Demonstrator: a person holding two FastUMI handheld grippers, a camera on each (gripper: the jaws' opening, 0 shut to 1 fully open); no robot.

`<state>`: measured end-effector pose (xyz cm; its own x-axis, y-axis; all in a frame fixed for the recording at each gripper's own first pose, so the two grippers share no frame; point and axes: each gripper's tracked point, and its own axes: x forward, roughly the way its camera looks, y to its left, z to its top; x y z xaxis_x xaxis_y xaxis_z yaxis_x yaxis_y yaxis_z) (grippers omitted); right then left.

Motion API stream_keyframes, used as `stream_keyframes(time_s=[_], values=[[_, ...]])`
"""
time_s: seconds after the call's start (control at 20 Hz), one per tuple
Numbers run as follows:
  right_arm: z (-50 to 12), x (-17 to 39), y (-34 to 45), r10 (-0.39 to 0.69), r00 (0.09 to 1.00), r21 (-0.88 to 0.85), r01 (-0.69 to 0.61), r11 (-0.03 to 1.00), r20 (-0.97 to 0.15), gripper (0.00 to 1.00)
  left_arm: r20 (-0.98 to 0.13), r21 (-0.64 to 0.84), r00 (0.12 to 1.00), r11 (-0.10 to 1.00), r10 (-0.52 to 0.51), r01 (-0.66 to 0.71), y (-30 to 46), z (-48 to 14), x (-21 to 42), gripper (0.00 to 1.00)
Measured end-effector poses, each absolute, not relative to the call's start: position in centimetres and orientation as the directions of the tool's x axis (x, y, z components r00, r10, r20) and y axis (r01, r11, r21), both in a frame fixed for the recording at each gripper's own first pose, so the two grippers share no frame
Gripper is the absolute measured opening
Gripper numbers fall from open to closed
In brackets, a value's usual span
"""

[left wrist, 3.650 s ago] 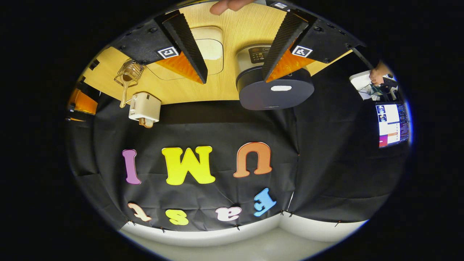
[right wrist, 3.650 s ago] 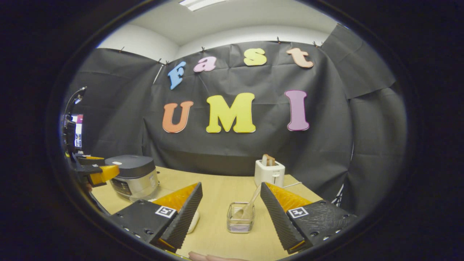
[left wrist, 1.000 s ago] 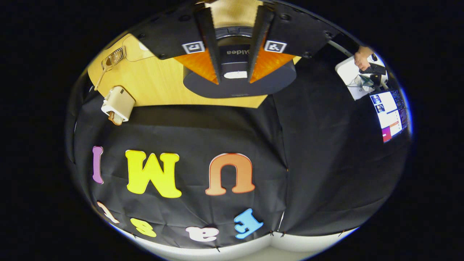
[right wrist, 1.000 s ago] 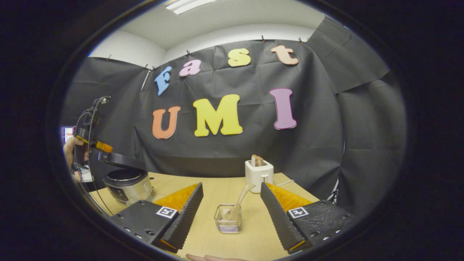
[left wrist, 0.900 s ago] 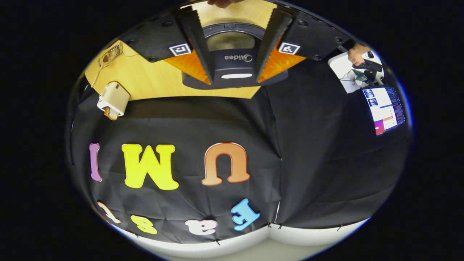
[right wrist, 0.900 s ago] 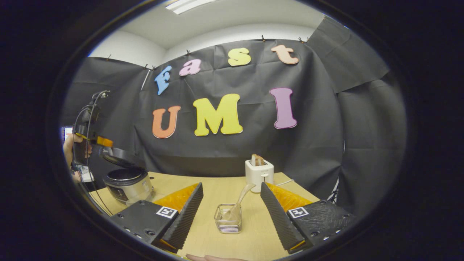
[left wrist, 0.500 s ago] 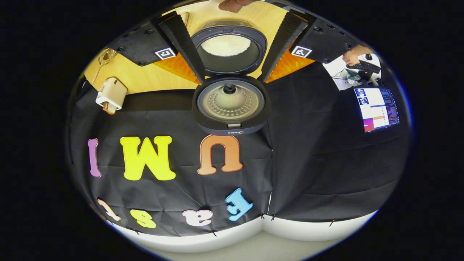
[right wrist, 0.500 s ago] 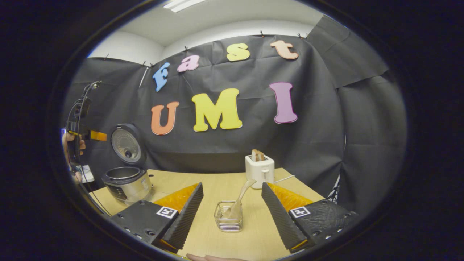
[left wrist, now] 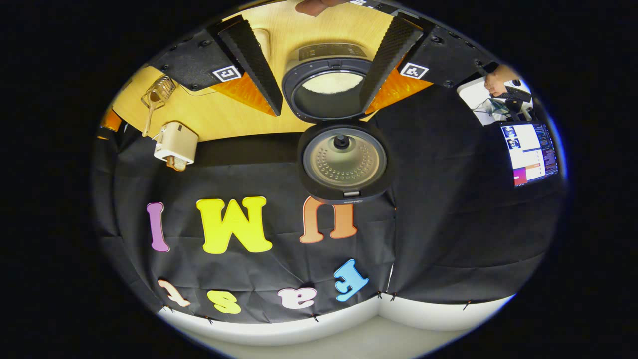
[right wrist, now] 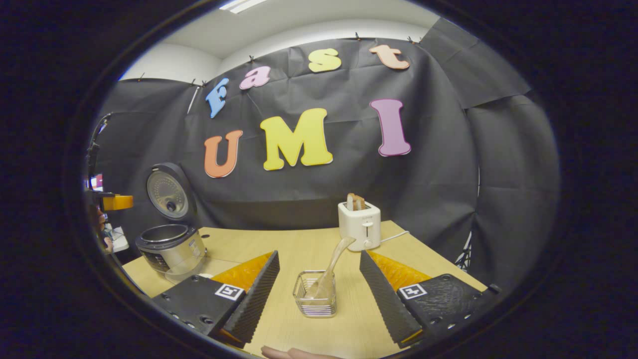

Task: Close the left gripper, press the button to open the rice cooker; take a wooden spoon from the chopstick holder with the right hand, scoop a spoonful of rice and pour it into the rice cooker, then put the wooden spoon back into the chopstick holder.

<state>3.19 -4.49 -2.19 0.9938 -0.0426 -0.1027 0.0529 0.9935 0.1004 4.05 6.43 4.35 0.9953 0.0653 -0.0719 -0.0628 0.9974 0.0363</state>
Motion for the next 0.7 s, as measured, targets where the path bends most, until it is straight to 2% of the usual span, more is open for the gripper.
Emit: stream_keyframes(time_s=[0.1,0.15,0.2,0.3,0.35,0.45,0.5,0.55,0.6,0.65,0.7], values=[[-2.6,3.8,-4.8,-0.045,0.994,0.094,0.055,0.994,-0.102,0.93,-0.057,0.032,0.997,0.998,0.054,-0.052,5.7,3.6,3.5,1.00],[-2.8,4.3,-4.9,-0.049,0.993,0.097,0.059,0.994,-0.103,0.95,-0.053,0.036,0.997,0.998,0.056,-0.054,5.5,3.2,3.1,0.99],[-3.5,4.8,-5.0,-0.048,0.992,0.104,0.060,0.993,-0.114,0.92,-0.047,0.036,0.997,0.998,0.056,-0.054,5.2,2.8,2.9,0.99],[-5.2,5.9,-4.9,-0.030,0.986,0.121,0.051,0.991,-0.167,0.92,-0.038,0.018,0.997,0.998,0.062,-0.061,4.8,2.0,2.5,0.99],[-5.8,6.6,-4.8,-0.015,0.981,0.134,0.041,0.990,-0.193,0.96,-0.029,0.012,0.997,0.997,0.071,-0.071,4.7,1.7,2.4,0.99],[-7.0,7.8,-5.0,0.003,0.969,0.164,0.038,0.986,-0.246,0.92,-0.017,0.001,0.995,0.995,0.102,-0.102,5.3,1.2,2.1,0.99],[-7.6,8.5,-5.1,0.007,0.962,0.174,0.042,0.984,-0.272,0.96,-0.016,-0.006,0.994,0.994,0.109,-0.110,5.3,0.8,2.0,1.00],[-8.0,9.1,-5.5,0.005,0.957,0.180,0.049,0.982,-0.291,0.96,-0.020,-0.015,0.994,0.994,0.108,-0.108,5.2,0.4,1.9,0.95],[-8.2,9.9,-5.7,0.002,0.954,0.187,0.056,0.981,-0.299,0.92,-0.023,-0.021,0.995,0.995,0.095,-0.095,4.9,0.1,2.0,0.99],[-8.3,10.7,-5.9,0.000,0.952,0.192,0.061,0.979,-0.305,0.96,-0.024,-0.020,0.997,0.997,0.080,-0.080,4.6,-0.2,1.9,0.99],[-8.7,11.6,-6.1,-0.006,0.948,0.195,0.071,0.978,-0.317,0.96,-0.022,-0.017,0.997,0.997,0.069,-0.069,4.5,-0.3,1.9,0.99]])
